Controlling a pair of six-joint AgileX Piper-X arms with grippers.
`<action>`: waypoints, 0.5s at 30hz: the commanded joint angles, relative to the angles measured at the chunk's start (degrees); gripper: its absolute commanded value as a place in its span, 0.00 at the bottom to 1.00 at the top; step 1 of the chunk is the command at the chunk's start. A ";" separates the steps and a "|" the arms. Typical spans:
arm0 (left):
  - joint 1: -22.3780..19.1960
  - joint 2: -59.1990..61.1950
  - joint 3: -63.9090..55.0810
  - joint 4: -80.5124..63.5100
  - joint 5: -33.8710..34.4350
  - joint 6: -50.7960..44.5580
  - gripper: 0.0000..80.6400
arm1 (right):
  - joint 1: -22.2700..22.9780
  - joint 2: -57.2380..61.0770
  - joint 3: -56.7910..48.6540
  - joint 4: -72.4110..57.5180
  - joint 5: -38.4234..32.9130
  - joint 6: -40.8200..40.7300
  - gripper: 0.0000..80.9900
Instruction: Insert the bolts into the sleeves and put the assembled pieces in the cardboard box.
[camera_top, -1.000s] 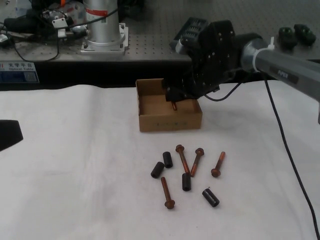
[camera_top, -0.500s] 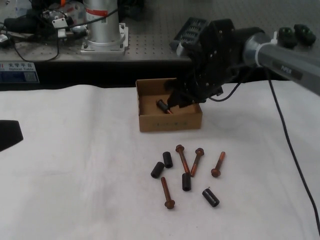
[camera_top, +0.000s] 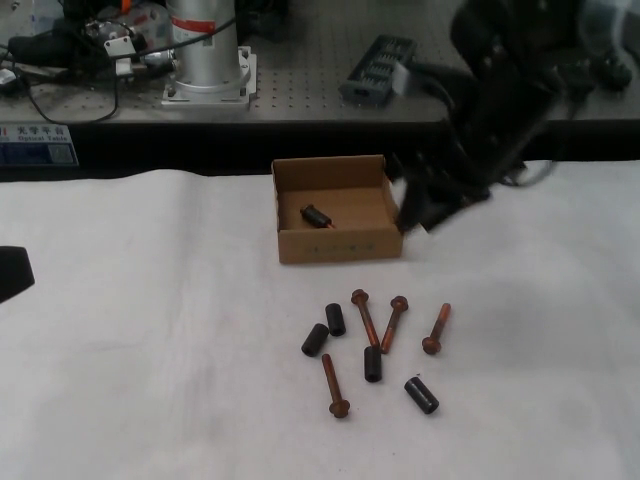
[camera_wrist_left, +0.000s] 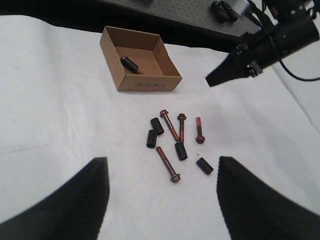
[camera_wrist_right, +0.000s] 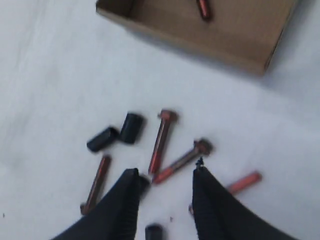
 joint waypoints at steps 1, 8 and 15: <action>0.18 0.05 -0.37 0.04 -0.37 0.67 0.56 | 0.12 -0.25 -1.61 0.61 -0.60 -0.88 0.34; 0.18 0.32 -0.37 0.17 -0.37 0.67 0.56 | 1.09 -23.95 24.88 -5.86 -0.81 3.45 0.34; 0.18 1.34 -0.37 0.17 -0.37 0.67 0.56 | 1.09 -47.46 40.36 -6.25 -0.67 10.19 0.34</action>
